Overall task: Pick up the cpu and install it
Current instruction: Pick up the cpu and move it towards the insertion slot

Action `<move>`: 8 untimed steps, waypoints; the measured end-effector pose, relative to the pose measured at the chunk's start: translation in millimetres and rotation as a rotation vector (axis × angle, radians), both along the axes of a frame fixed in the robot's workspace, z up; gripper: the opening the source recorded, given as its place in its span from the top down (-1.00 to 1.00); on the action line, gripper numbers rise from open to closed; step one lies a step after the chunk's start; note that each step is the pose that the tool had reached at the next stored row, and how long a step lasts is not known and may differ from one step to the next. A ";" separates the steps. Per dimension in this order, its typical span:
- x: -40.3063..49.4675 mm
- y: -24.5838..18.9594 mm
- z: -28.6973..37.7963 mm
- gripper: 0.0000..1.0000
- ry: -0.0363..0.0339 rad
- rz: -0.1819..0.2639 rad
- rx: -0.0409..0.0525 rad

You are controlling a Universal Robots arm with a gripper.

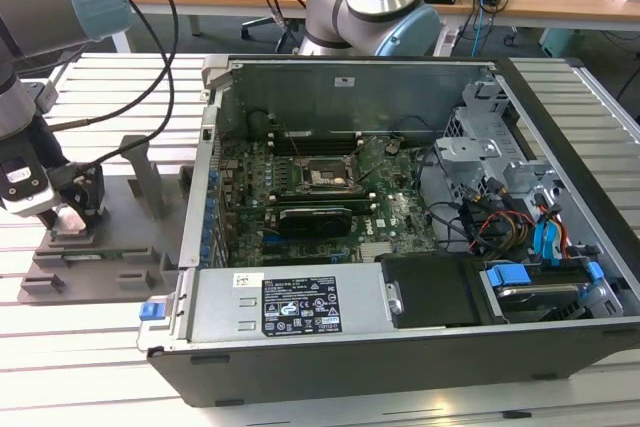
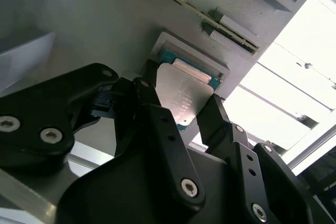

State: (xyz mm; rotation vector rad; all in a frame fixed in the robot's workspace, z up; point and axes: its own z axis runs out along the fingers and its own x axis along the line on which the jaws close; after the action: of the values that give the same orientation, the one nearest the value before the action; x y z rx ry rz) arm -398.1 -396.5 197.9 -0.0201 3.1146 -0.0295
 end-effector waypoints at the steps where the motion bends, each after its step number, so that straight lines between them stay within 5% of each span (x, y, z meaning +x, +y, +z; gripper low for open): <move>1: 0.0 0.0 1.4 -0.09 0.0001 0.000 0.0000; 8: 0.0 0.3 8.0 -0.09 0.0000 0.000 0.0000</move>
State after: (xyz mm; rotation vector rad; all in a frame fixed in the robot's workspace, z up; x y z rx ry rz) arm -398.0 -396.2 205.9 -0.0201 3.1146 -0.0295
